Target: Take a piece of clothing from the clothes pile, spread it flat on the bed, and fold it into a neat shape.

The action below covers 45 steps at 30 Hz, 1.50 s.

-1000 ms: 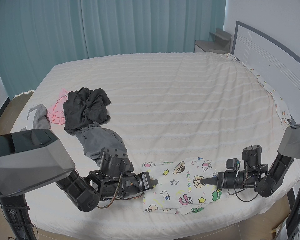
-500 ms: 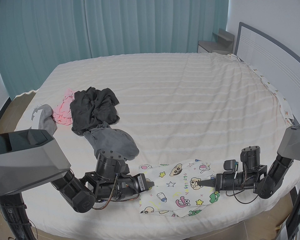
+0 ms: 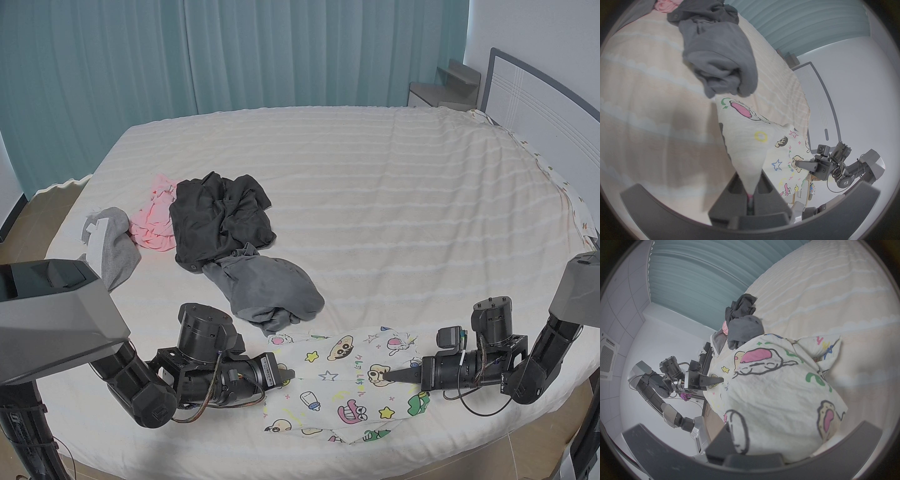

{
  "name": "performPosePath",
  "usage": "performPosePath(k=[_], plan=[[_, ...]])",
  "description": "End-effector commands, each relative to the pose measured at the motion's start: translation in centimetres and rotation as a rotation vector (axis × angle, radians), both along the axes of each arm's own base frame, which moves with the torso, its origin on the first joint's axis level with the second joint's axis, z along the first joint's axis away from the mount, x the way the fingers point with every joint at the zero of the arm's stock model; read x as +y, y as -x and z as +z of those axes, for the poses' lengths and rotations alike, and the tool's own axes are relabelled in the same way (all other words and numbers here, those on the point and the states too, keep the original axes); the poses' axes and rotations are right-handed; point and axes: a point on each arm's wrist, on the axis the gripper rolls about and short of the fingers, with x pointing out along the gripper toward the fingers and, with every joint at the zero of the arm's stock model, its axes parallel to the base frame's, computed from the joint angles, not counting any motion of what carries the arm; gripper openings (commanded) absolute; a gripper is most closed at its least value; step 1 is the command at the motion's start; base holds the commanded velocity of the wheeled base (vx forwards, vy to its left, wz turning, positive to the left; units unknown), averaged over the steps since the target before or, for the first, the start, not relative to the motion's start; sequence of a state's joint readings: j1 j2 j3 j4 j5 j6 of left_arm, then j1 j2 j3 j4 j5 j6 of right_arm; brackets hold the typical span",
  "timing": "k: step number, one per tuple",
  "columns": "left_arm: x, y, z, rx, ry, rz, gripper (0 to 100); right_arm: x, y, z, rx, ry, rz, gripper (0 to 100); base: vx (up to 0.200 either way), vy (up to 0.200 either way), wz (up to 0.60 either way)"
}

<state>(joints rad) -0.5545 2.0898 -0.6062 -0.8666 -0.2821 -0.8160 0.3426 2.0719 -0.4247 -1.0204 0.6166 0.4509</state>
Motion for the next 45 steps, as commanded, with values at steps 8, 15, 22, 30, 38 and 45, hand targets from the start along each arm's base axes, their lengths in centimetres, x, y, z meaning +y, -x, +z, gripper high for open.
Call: performPosePath(k=[8,15,22,30,38,45], plan=[[1.0,1.0,-1.2,0.047,-0.036,0.015,0,0.7,0.2,-0.8,0.034,0.004,0.018,0,0.0,0.0,0.0],[1.4,0.9,-1.6,0.026,-0.047,0.054,0,1.0,0.3,-1.0,0.04,0.011,0.024,0,0.0,0.0,0.0],[1.4,0.9,-2.7,0.05,-0.066,0.055,0,0.9,0.3,-1.6,0.061,0.022,0.017,0,0.0,0.0,0.0],[1.4,0.8,-3.3,0.018,-0.06,0.075,0,1.0,0.0,-2.8,0.082,0.063,-0.016,0,0.0,0.0,0.0],[1.7,1.2,-3.4,0.028,-0.069,0.079,100,0.6,0.2,-2.7,0.077,0.083,-0.052,100,0.0,0.0,0.0],[2.1,1.6,-2.9,0.002,-0.084,0.116,100,-0.4,1.0,-1.5,0.052,0.097,-0.103,100,0.0,0.0,0.0]])
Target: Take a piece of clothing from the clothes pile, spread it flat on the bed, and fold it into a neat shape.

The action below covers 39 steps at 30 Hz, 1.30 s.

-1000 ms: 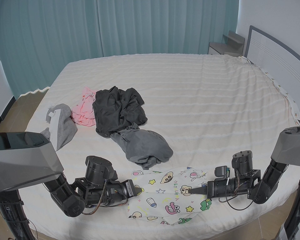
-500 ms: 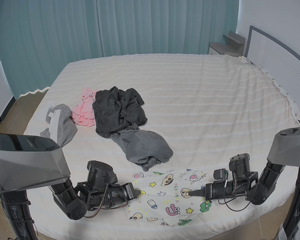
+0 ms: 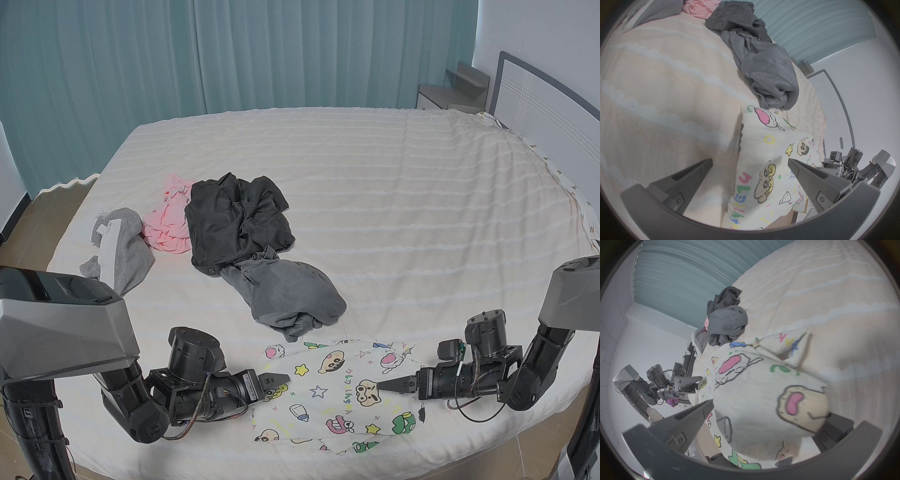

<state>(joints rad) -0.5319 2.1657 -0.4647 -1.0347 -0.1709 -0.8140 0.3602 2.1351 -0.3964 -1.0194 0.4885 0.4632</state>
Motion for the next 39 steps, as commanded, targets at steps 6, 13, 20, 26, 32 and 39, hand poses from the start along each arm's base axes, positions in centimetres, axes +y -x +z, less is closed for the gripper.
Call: performPosePath(k=[6,13,20,26,32,39], plan=[[2.5,1.4,2.9,-0.083,0.047,0.053,100,-3.3,2.1,3.3,-0.065,-0.019,-0.096,100,0.0,0.0,0.0],[5.1,4.1,8.8,-0.268,0.146,0.095,100,-7.7,4.8,8.6,-0.258,-0.066,-0.261,100,0.0,0.0,0.0],[8.3,9.9,15.4,-0.545,0.249,0.143,100,-10.0,11.5,15.3,-0.565,-0.109,-0.415,100,0.0,0.0,0.0],[11.3,16.2,18.1,-0.706,0.037,0.232,100,-10.5,18.7,19.0,-0.632,-0.098,-0.482,100,0.0,0.0,0.0],[14.8,23.0,19.0,-0.787,-0.174,0.317,100,-10.0,25.1,19.2,-0.751,-0.06,-0.448,100,0.0,0.0,0.0],[16.4,26.5,19.4,-0.798,-0.303,0.55,100,-9.8,28.0,17.4,-0.829,-0.003,-0.416,100,0.0,0.0,0.0]])
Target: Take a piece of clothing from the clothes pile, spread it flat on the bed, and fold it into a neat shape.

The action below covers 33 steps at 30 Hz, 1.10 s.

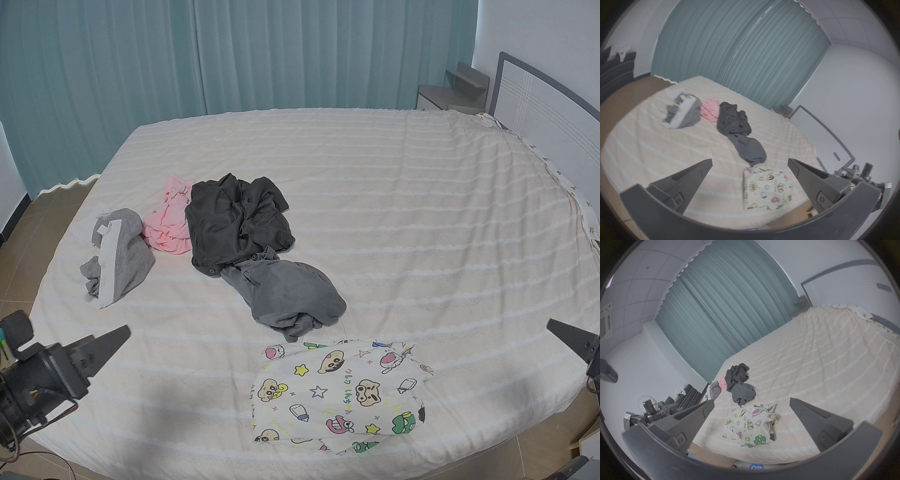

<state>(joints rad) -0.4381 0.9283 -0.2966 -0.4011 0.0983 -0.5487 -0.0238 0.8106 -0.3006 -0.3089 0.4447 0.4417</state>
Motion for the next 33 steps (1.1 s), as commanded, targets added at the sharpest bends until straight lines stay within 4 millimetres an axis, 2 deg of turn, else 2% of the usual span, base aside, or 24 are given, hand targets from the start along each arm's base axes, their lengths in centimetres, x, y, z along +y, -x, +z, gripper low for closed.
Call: performPosePath(k=[1,4,8,10,12,17,22,23,25,27,28,33], plan=[[5.1,10.7,2.1,-0.249,-0.135,0.408,100,0.3,10.2,-0.2,-0.278,0.102,-0.041,100,0.0,0.0,0.0],[5.0,11.8,1.9,-0.293,-0.231,0.503,100,0.3,10.7,-0.4,-0.304,0.103,-0.035,100,0.0,0.0,0.0],[5.0,13.8,0.9,-0.379,-0.311,0.514,100,0.3,11.4,-1.2,-0.349,0.14,-0.016,100,0.0,0.0,0.0],[5.1,14.3,0.6,-0.403,-0.335,0.513,100,0.3,11.7,-1.7,-0.371,0.169,-0.009,100,0.0,0.0,0.0],[5.1,14.6,-0.6,-0.411,-0.37,0.509,100,0.3,12.1,-2.7,-0.409,0.219,-0.007,100,0.0,0.0,0.0],[4.8,14.6,-3.3,-0.391,-0.454,0.562,100,0.3,11.8,-5.1,-0.448,0.363,-0.007,100,0.0,0.0,0.0],[4.8,13.9,-5.1,-0.348,-0.479,0.519,100,0.0,10.7,-7.8,-0.378,0.475,-0.076,100,0.0,0.0,0.0],[4.6,13.2,-6.6,-0.318,-0.482,0.457,100,-0.1,10.1,-9.3,-0.36,0.541,-0.105,100,0.0,0.0,0.0],[4.4,12.5,-7.9,-0.325,-0.471,0.365,100,-0.1,10.0,-9.3,-0.393,0.538,-0.144,100,0.0,0.0,0.0],[4.4,12.5,-7.9,-0.325,-0.471,0.365,100,-0.1,10.0,-9.3,-0.393,0.538,-0.144,100,0.0,0.0,0.0],[4.2,11.8,-9.3,-0.352,-0.446,0.265,100,-0.3,10.0,-9.4,-0.359,0.496,-0.189,100,0.0,0.0,0.0],[3.9,11.9,-9.2,-0.349,-0.387,0.131,100,-0.6,10.0,-9.6,-0.263,0.477,-0.334,100,0.0,0.0,0.0]])
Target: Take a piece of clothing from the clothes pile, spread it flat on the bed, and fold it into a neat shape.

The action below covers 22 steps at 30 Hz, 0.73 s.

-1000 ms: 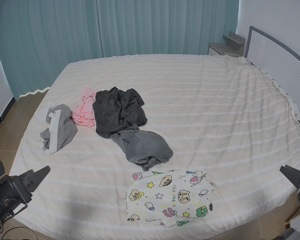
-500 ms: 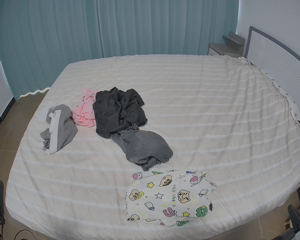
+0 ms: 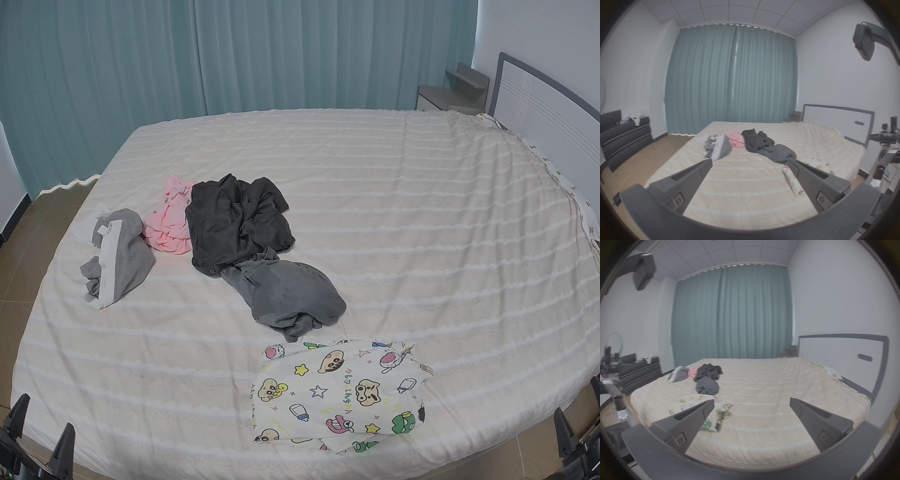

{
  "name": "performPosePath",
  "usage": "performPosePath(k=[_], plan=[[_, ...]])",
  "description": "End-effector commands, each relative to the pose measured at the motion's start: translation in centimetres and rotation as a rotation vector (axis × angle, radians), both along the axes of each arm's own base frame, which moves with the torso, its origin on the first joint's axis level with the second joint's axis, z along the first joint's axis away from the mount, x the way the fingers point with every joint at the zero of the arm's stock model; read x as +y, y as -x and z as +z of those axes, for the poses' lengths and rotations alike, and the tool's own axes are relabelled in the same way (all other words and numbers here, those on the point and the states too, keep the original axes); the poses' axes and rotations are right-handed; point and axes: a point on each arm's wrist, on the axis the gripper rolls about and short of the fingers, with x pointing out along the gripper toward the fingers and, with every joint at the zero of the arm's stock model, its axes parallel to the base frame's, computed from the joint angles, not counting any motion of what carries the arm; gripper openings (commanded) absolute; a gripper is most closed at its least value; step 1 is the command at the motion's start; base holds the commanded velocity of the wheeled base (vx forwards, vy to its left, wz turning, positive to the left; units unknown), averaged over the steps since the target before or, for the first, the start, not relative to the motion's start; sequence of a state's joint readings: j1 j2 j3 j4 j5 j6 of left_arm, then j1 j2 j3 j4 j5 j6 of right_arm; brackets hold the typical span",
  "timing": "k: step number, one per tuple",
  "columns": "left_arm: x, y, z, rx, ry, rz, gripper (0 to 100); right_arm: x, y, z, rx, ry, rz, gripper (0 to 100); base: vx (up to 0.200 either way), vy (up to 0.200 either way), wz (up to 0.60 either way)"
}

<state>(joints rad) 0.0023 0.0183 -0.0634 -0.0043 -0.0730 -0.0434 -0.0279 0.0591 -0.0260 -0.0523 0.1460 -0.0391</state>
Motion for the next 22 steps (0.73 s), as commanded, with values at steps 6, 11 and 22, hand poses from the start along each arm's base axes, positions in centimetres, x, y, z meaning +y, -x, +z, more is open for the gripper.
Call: performPosePath(k=[6,11,22], plan=[[-0.18,-0.41,-1.18,0.023,-0.031,-0.072,100,-0.23,-0.09,-0.75,0.055,-0.054,-0.097,100,0.0,0.0,0.0],[-0.02,-0.4,-1.25,0.013,-0.042,-0.001,100,-0.23,0.38,-0.87,-0.005,-0.056,-0.054,100,0.0,0.0,0.0],[0.1,-0.4,-1.84,0.072,-0.046,0.051,100,-0.29,0.28,-0.8,-0.031,-0.068,-0.074,100,0.0,0.0,0.0]])
